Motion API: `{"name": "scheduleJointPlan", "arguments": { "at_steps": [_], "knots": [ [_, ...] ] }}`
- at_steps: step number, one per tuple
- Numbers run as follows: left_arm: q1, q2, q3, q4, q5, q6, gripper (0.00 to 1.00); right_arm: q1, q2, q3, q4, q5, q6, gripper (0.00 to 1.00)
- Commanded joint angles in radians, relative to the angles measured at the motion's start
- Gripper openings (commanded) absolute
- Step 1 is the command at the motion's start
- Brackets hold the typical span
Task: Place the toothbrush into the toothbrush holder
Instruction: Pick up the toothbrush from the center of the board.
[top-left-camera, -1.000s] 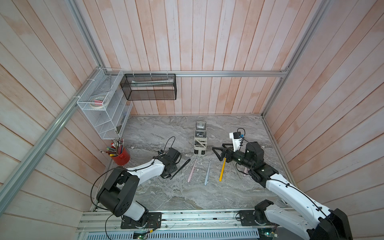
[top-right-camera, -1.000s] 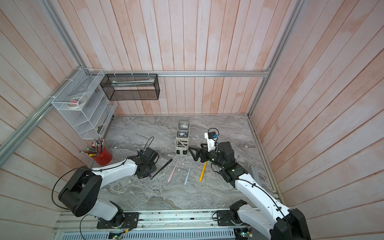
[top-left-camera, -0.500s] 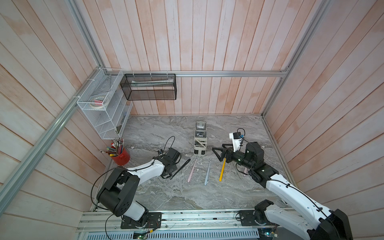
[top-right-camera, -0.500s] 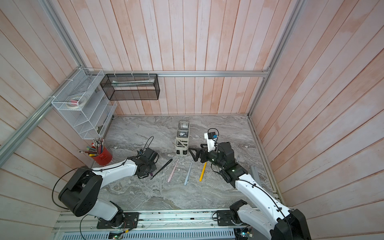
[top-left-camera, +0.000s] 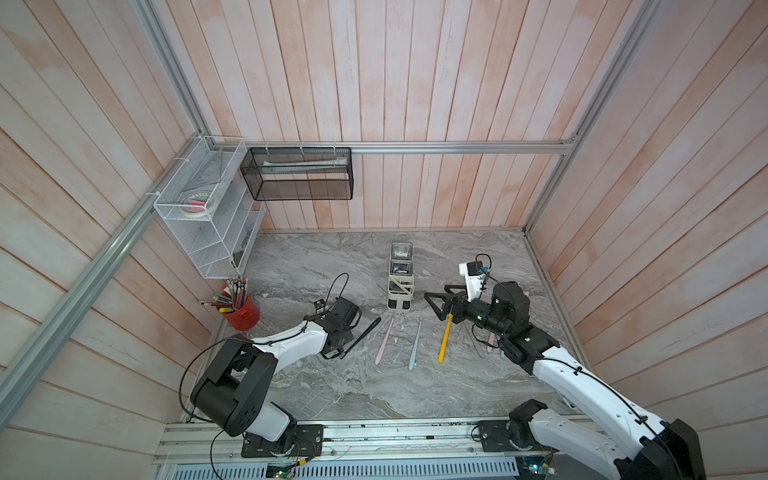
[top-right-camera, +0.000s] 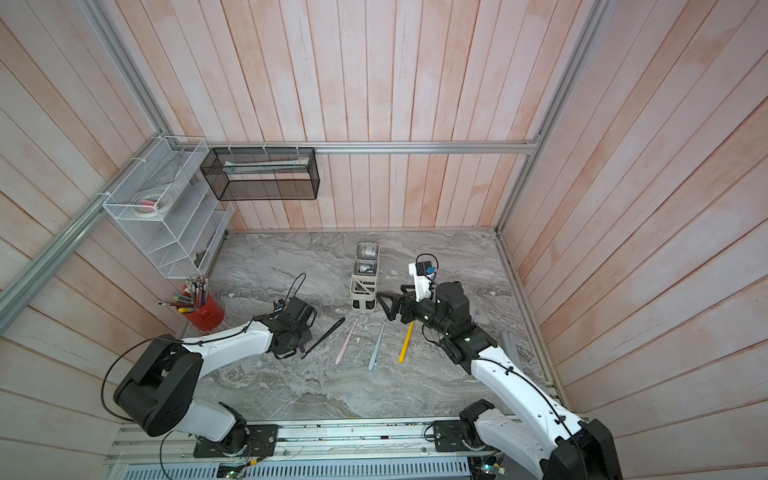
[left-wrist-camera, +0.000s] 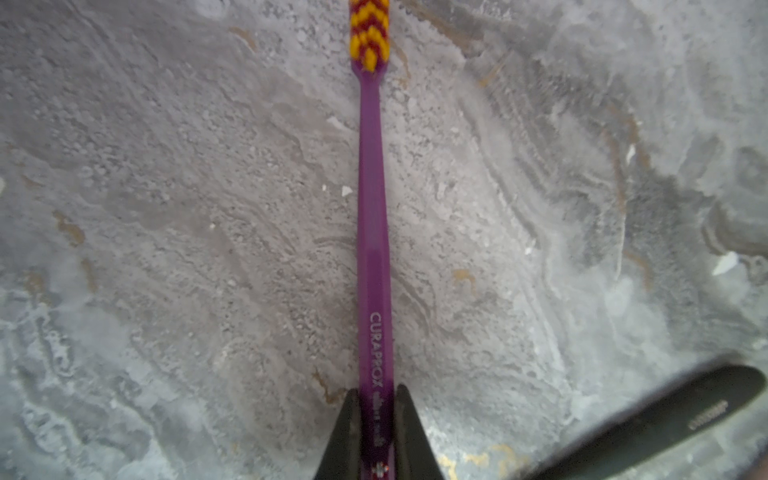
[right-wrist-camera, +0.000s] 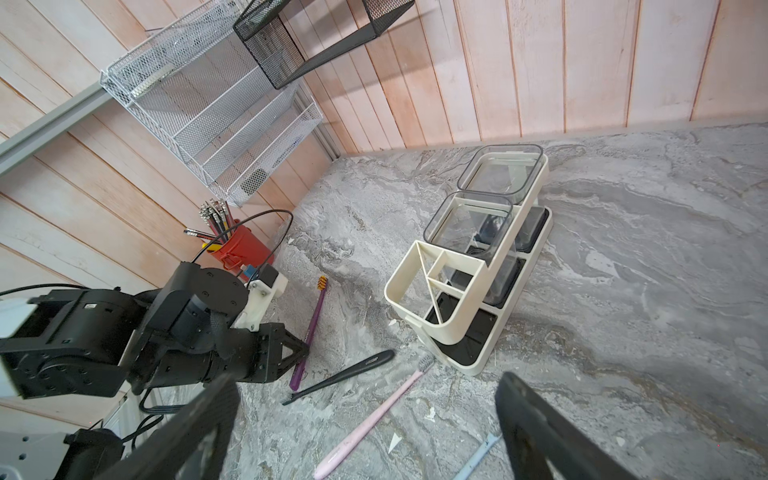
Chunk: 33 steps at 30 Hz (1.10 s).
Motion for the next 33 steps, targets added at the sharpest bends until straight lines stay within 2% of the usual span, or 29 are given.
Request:
{"name": "scheduleJointPlan", "arguments": {
  "at_steps": [1, 10, 16, 19, 26, 30, 33],
  "knots": [
    [0.008, -0.019, -0.007, -0.124, -0.016, 0.036, 0.00, 0.007, 0.008, 0.028, -0.019, 0.007, -0.006, 0.98],
    [0.007, -0.213, 0.050, -0.203, -0.106, 0.114, 0.00, 0.013, 0.066, 0.054, -0.011, -0.072, 0.038, 0.98],
    [-0.028, -0.404, 0.019, -0.198, -0.095, 0.149, 0.00, 0.043, 0.108, 0.088, -0.038, -0.099, 0.056, 0.98],
    [-0.082, -0.451, 0.009, -0.217, -0.083, 0.142, 0.00, 0.056, 0.131, 0.102, -0.028, -0.149, 0.081, 0.98],
    [-0.269, -0.487, -0.010, -0.208, -0.107, 0.099, 0.00, 0.061, 0.168, 0.108, 0.066, -0.289, 0.171, 0.98],
    [-0.363, -0.523, -0.027, -0.156, -0.133, 0.118, 0.00, 0.051, 0.178, 0.107, 0.120, -0.388, 0.243, 0.97],
    [-0.398, -0.563, -0.045, -0.110, -0.131, 0.148, 0.00, 0.030, 0.165, 0.084, 0.175, -0.435, 0.309, 0.97]
  ]
}}
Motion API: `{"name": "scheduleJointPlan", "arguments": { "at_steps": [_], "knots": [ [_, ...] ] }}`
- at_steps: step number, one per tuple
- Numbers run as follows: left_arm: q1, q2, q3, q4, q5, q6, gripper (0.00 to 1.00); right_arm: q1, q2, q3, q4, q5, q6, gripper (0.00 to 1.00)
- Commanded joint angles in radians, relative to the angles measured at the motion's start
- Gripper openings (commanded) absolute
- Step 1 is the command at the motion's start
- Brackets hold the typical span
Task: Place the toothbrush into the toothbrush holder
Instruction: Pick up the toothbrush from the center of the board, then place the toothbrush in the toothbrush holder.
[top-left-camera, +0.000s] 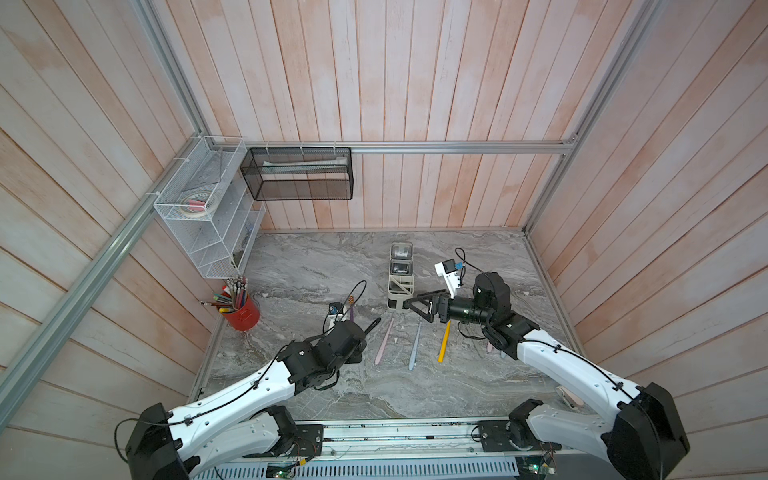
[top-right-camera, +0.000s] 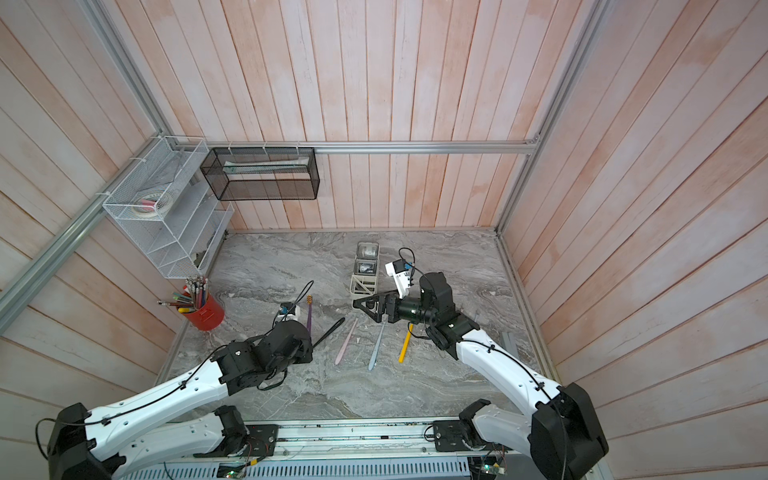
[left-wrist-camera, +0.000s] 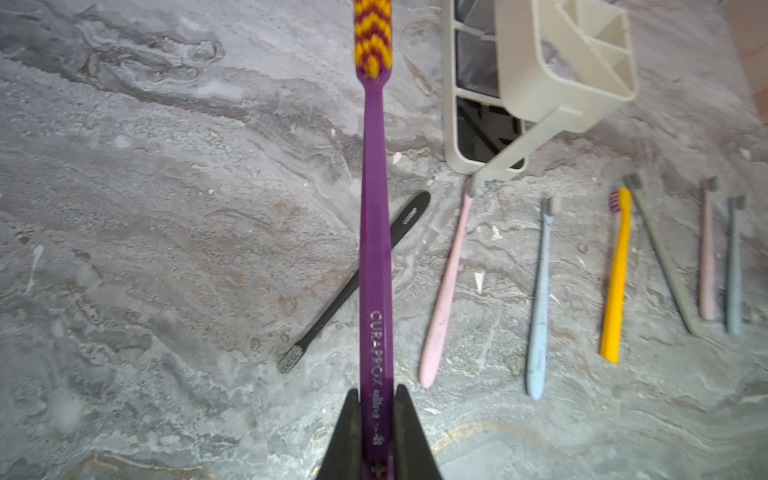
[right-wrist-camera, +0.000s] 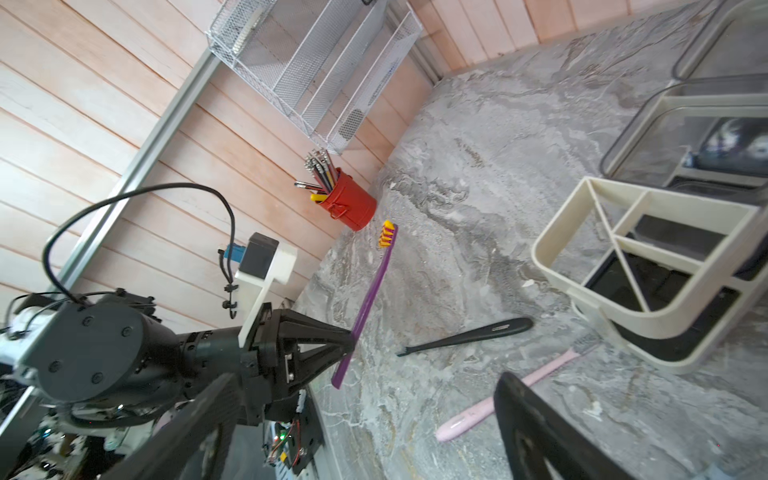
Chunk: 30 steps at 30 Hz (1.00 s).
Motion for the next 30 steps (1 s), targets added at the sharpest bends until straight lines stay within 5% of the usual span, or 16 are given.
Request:
{"name": "scheduleJointPlan", "arguments": {
  "at_steps": [1, 13, 30],
  "knots": [
    [-0.026, -0.052, -0.031, 0.075, -0.023, 0.039, 0.00, -0.021, -0.016, -0.006, 0.107, -0.102, 0.106, 0.96],
    [-0.105, -0.014, -0.034, 0.210, -0.013, 0.139, 0.00, 0.052, 0.096, -0.043, 0.276, -0.145, 0.205, 0.95],
    [-0.257, 0.082, 0.104, 0.198, -0.137, 0.097, 0.00, 0.131, 0.213, 0.023, 0.195, 0.088, 0.121, 0.86]
  ]
}}
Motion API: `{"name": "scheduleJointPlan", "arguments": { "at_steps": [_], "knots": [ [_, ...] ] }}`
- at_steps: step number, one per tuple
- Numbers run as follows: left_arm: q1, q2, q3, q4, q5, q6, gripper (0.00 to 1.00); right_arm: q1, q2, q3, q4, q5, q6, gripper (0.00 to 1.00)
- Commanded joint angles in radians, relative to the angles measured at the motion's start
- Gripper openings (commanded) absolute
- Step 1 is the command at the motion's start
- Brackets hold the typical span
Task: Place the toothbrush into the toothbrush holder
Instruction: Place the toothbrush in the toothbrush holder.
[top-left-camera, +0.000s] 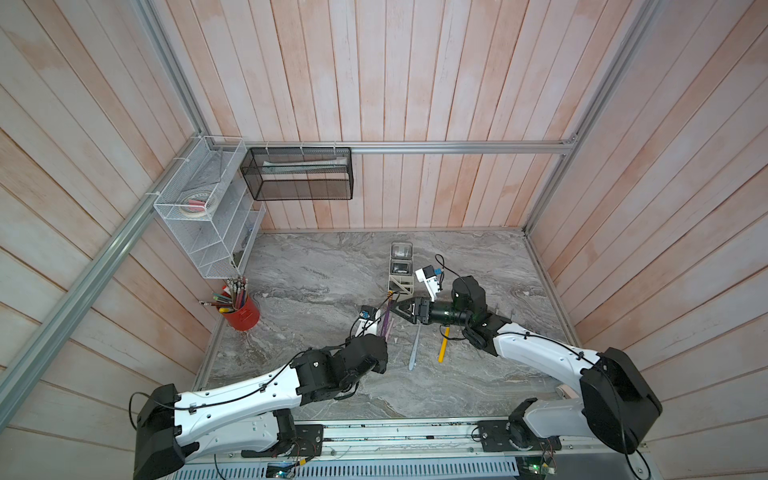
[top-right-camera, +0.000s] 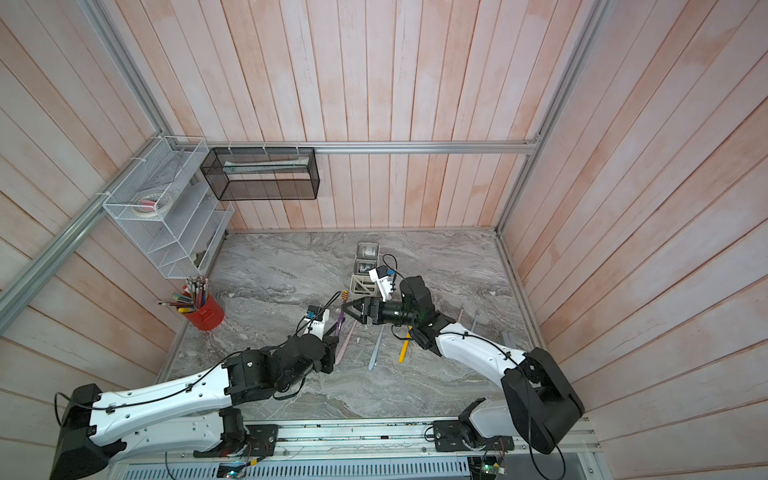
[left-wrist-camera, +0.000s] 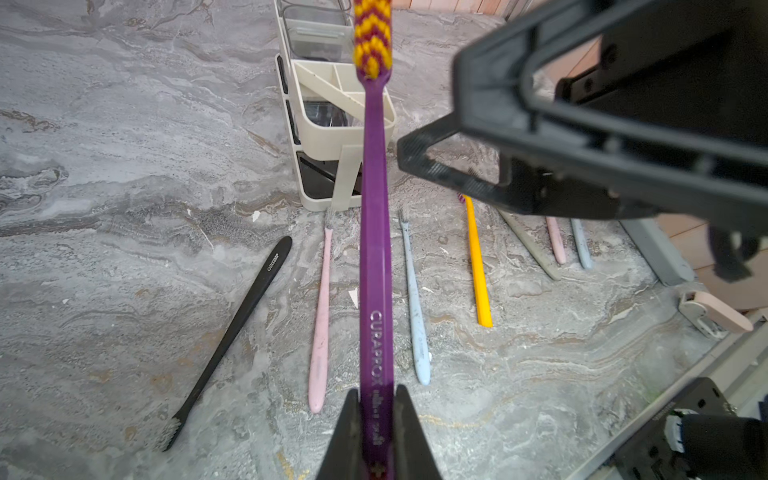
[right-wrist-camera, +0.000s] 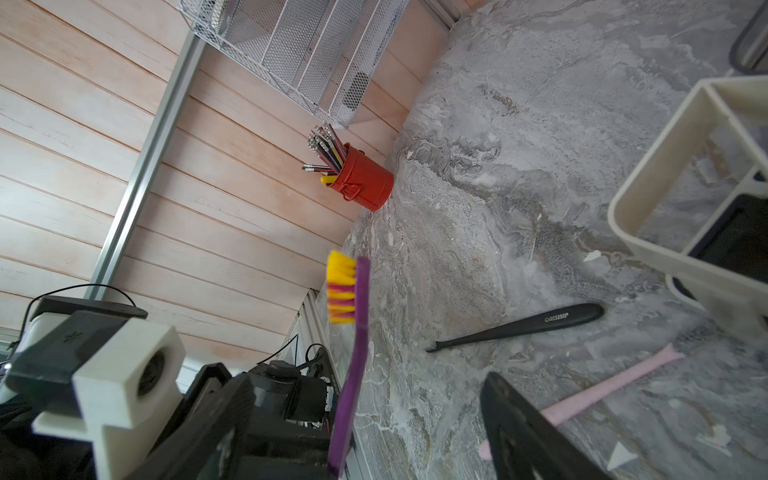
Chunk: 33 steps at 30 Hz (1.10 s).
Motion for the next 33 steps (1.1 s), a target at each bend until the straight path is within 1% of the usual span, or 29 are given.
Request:
{"name": "scheduleJointPlan", "arguments": {
  "at_steps": [1, 4, 9, 11, 13, 14, 16, 25, 27, 33],
  "knots": [
    [-0.017, 0.019, 0.042, 0.009, -0.040, -0.030, 0.00, 0.029, 0.009, 0.037, 0.000, 0.067, -0.021, 0.85],
    [-0.030, 0.037, 0.054, 0.014, -0.049, -0.039, 0.00, 0.053, 0.015, 0.054, -0.017, 0.107, -0.040, 0.81],
    [-0.039, 0.047, 0.063, 0.019, -0.058, -0.068, 0.00, 0.070, 0.013, 0.060, -0.021, 0.161, -0.045, 0.69],
    [-0.039, 0.044, 0.062, 0.020, -0.059, -0.083, 0.00, 0.076, 0.003, 0.063, -0.040, 0.213, -0.053, 0.62],
    [-0.041, 0.042, 0.059, 0.020, -0.060, -0.097, 0.00, 0.086, -0.001, 0.071, -0.067, 0.249, -0.066, 0.58],
    [-0.041, 0.042, 0.059, 0.020, -0.061, -0.103, 0.00, 0.088, 0.000, 0.073, -0.070, 0.249, -0.067, 0.58],
    [-0.041, 0.044, 0.057, 0.022, -0.060, -0.107, 0.00, 0.089, 0.009, 0.080, -0.072, 0.246, -0.065, 0.53],
    [-0.045, 0.063, 0.054, 0.024, -0.049, -0.099, 0.00, 0.088, 0.028, 0.089, -0.017, 0.207, -0.034, 0.36],
    [-0.045, 0.062, 0.053, 0.025, -0.049, -0.099, 0.00, 0.089, 0.030, 0.093, -0.012, 0.200, -0.030, 0.34],
    [-0.045, 0.064, 0.054, 0.016, -0.055, -0.095, 0.00, 0.088, 0.035, 0.103, -0.012, 0.178, -0.026, 0.18]
  ]
}}
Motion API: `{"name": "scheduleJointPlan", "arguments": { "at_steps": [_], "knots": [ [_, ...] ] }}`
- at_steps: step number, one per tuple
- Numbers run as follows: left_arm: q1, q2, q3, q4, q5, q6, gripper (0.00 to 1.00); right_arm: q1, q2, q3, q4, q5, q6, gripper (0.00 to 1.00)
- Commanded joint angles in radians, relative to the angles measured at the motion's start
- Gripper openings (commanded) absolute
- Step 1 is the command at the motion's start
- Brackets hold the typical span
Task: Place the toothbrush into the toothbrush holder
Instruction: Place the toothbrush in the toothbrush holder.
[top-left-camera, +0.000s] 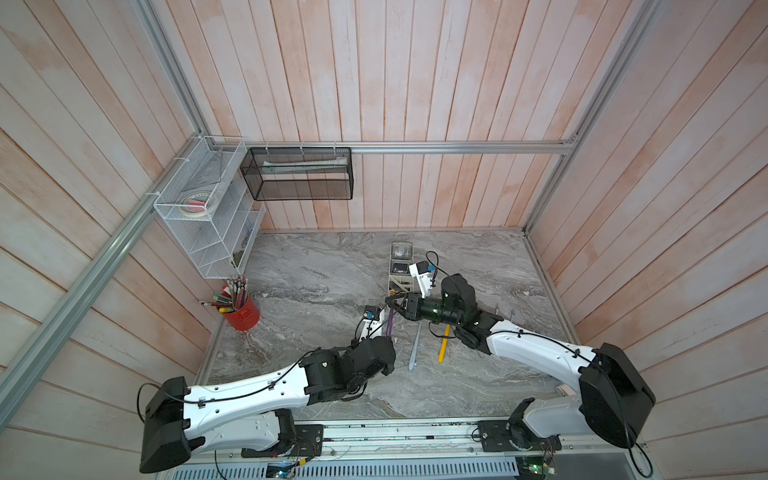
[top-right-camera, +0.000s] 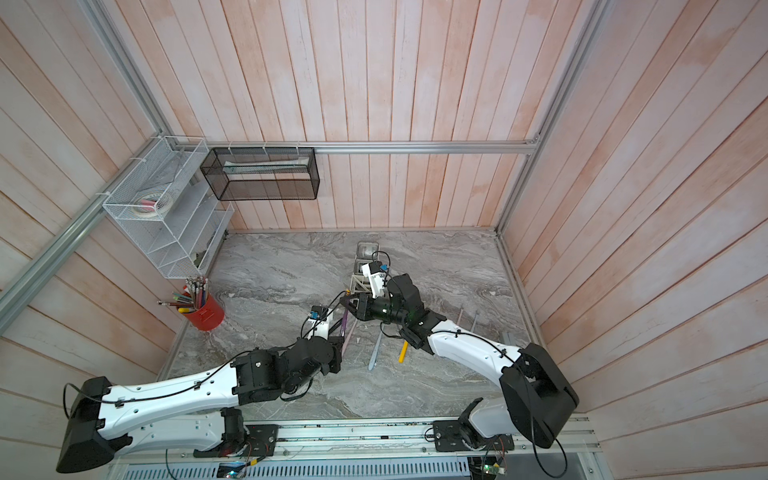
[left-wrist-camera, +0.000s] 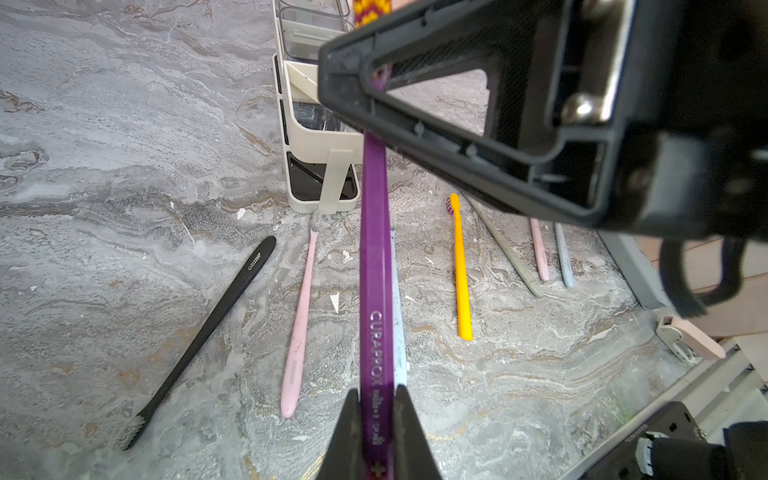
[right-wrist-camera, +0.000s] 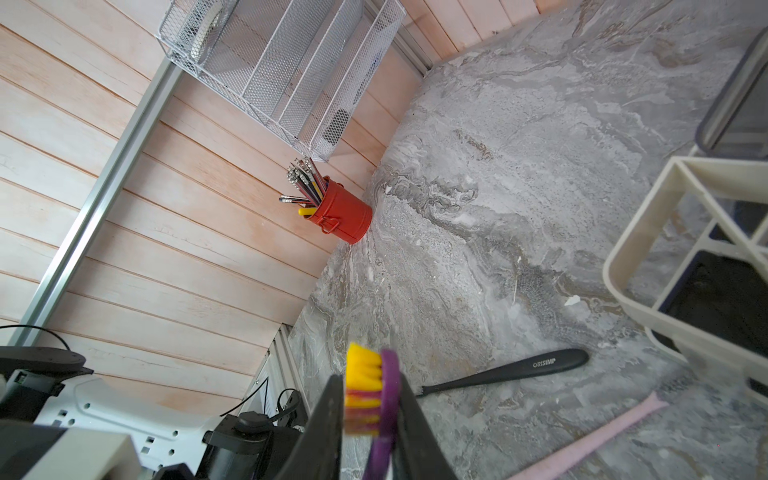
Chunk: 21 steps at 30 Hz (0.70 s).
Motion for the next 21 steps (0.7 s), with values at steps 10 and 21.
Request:
{"name": "scheduleJointPlan", "arguments": {
  "at_steps": [10, 21],
  "knots": [
    [-0.005, 0.004, 0.034, -0.037, -0.049, -0.012, 0.25, 0.004, 0.004, 0.042, -0.016, -0.021, -0.009, 0.04],
    [-0.005, -0.059, 0.112, -0.152, -0.142, 0.023, 0.94, -0.093, -0.042, 0.106, -0.142, -0.014, -0.107, 0.00]
  ]
}}
